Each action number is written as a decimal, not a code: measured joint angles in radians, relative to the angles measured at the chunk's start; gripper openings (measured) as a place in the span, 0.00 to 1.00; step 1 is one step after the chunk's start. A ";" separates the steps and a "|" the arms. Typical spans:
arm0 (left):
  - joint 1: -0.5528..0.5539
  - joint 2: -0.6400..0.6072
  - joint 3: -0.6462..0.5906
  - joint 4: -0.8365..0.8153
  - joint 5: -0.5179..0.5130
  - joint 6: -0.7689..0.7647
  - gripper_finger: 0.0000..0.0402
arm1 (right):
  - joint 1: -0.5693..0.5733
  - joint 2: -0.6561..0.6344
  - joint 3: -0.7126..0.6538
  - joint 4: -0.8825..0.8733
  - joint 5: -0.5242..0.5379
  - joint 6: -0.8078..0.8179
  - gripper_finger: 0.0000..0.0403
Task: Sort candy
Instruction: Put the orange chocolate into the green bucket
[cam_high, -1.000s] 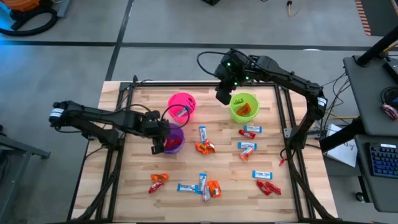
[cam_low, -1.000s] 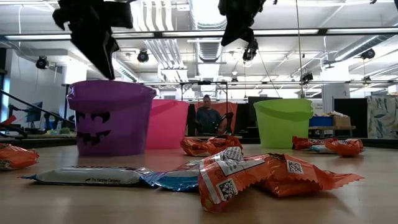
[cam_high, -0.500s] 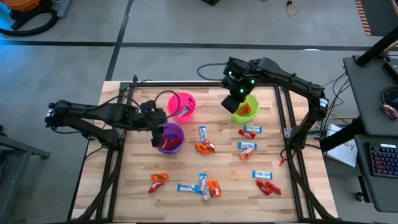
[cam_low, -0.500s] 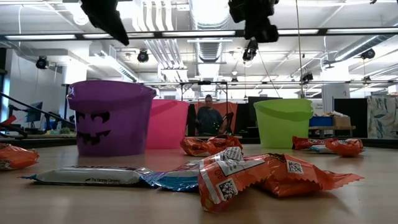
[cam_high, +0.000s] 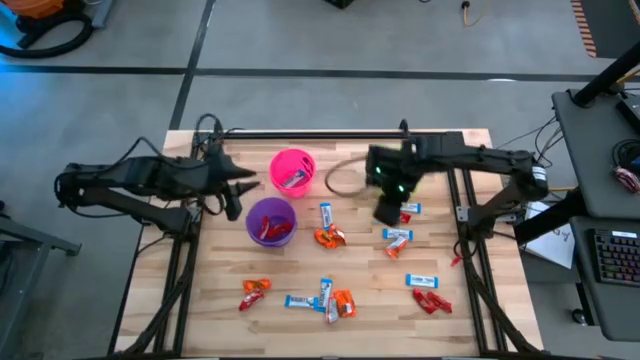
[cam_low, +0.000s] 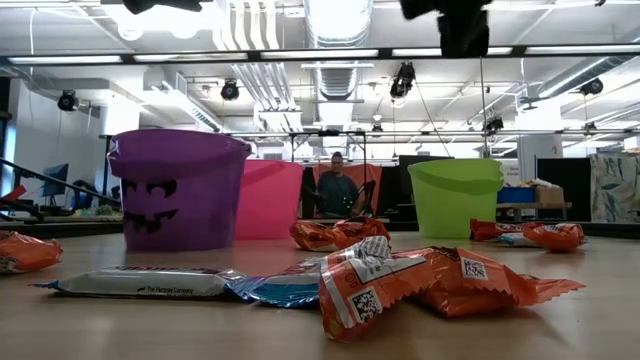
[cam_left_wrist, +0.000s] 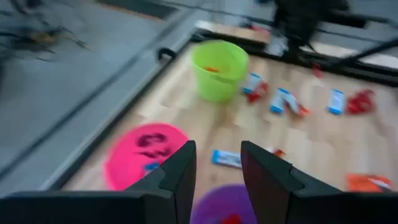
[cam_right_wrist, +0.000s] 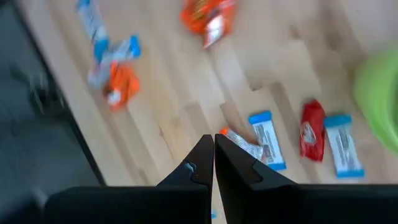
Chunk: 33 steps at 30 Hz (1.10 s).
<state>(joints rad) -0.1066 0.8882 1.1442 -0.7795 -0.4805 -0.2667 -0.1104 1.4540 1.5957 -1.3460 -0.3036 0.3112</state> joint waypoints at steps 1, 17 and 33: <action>0.000 -0.010 0.000 0.000 -0.023 0.006 0.28 | 0.022 -0.019 -0.034 0.007 -0.002 -0.059 0.02; -0.003 -0.022 -0.002 0.002 -0.060 -0.034 0.28 | 0.218 -0.036 -0.478 0.242 0.024 -0.340 0.42; -0.006 0.000 -0.002 0.002 -0.059 -0.030 0.28 | 0.217 -0.005 -0.723 0.483 0.158 -0.354 0.39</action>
<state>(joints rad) -0.1123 0.8886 1.1423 -0.7776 -0.5400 -0.2972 0.1070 1.4485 0.8724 -0.8627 -0.1455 -0.0426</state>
